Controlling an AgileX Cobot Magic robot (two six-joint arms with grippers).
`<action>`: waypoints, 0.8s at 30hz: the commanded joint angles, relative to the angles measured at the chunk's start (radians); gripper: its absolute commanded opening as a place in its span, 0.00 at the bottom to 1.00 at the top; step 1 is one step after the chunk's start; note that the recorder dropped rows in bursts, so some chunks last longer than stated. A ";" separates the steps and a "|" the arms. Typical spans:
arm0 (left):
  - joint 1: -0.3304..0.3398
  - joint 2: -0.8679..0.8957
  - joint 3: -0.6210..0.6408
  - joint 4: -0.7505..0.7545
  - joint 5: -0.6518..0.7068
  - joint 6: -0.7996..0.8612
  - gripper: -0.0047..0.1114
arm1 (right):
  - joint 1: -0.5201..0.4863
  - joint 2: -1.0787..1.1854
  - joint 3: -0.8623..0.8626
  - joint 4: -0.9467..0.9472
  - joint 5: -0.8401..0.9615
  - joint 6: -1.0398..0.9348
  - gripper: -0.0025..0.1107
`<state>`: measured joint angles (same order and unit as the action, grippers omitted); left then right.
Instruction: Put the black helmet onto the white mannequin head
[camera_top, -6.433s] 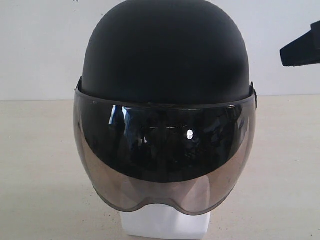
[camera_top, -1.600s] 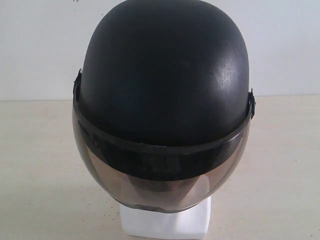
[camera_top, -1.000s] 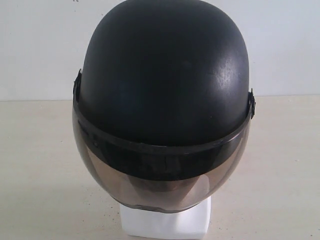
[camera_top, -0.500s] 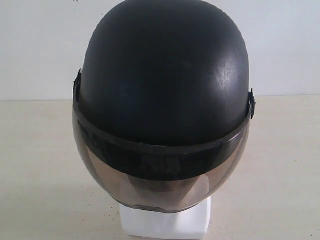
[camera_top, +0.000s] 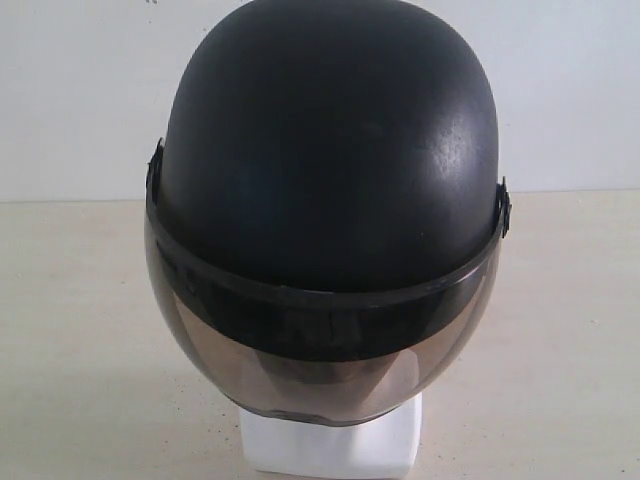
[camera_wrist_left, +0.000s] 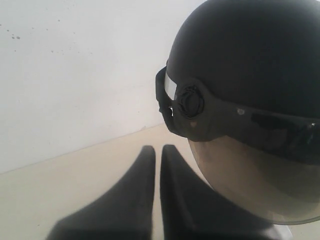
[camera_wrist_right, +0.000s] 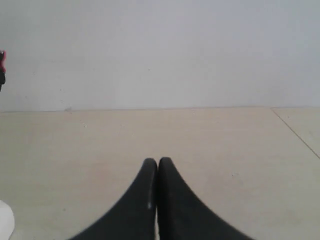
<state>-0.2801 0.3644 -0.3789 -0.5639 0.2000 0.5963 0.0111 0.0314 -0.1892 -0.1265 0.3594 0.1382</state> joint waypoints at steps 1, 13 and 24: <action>0.003 -0.008 0.004 0.000 -0.017 -0.006 0.08 | -0.001 -0.031 0.101 0.017 0.003 -0.016 0.02; 0.003 -0.008 0.004 0.000 -0.017 -0.006 0.08 | -0.001 -0.031 0.189 0.077 -0.033 -0.108 0.02; 0.003 -0.008 0.004 0.000 -0.017 -0.006 0.08 | -0.001 -0.031 0.189 0.095 -0.030 -0.138 0.02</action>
<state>-0.2801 0.3644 -0.3789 -0.5639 0.1982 0.5963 0.0111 0.0053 -0.0005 -0.0342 0.3314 0.0000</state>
